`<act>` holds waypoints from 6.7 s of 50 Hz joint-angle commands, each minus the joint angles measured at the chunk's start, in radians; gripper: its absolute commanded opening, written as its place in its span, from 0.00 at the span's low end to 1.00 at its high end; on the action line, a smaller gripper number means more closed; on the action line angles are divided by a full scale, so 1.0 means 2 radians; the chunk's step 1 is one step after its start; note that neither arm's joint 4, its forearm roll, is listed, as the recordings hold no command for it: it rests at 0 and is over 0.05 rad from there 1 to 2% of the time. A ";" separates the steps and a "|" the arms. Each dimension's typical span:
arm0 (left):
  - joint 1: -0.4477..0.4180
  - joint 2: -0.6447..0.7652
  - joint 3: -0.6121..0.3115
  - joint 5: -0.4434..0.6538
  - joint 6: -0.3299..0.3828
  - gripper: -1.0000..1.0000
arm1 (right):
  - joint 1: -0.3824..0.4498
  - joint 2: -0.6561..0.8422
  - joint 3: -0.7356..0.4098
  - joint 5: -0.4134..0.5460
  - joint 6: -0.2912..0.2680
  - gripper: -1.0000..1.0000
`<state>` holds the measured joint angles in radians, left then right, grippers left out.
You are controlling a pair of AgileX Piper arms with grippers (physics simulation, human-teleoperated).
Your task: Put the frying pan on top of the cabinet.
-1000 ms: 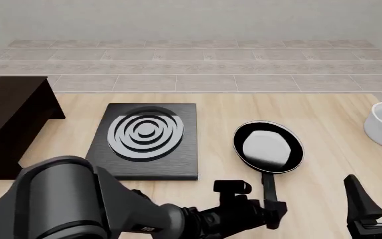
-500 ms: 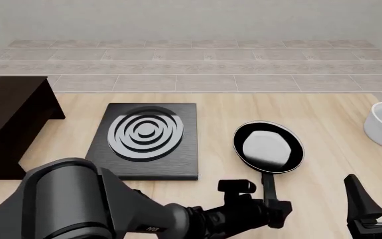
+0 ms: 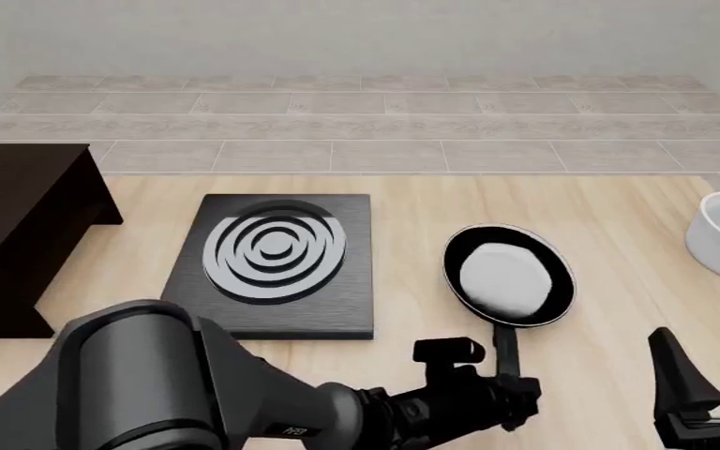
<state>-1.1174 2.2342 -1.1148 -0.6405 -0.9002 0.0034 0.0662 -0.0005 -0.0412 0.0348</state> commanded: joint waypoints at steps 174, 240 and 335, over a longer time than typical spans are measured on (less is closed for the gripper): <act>0.564 -0.673 0.352 0.043 -0.183 0.00 | 0.009 0.002 0.000 0.000 -0.005 1.00; 0.642 -0.734 0.427 0.028 -0.255 0.00 | 0.013 0.005 0.000 -0.001 -0.008 1.00; 0.686 -0.589 0.440 -0.084 -0.280 0.00 | 0.014 0.025 0.000 -0.015 -0.012 1.00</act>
<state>0.2403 1.0394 -0.2088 -0.7699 -1.4633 0.0314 0.1077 -0.0007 -0.0649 0.0117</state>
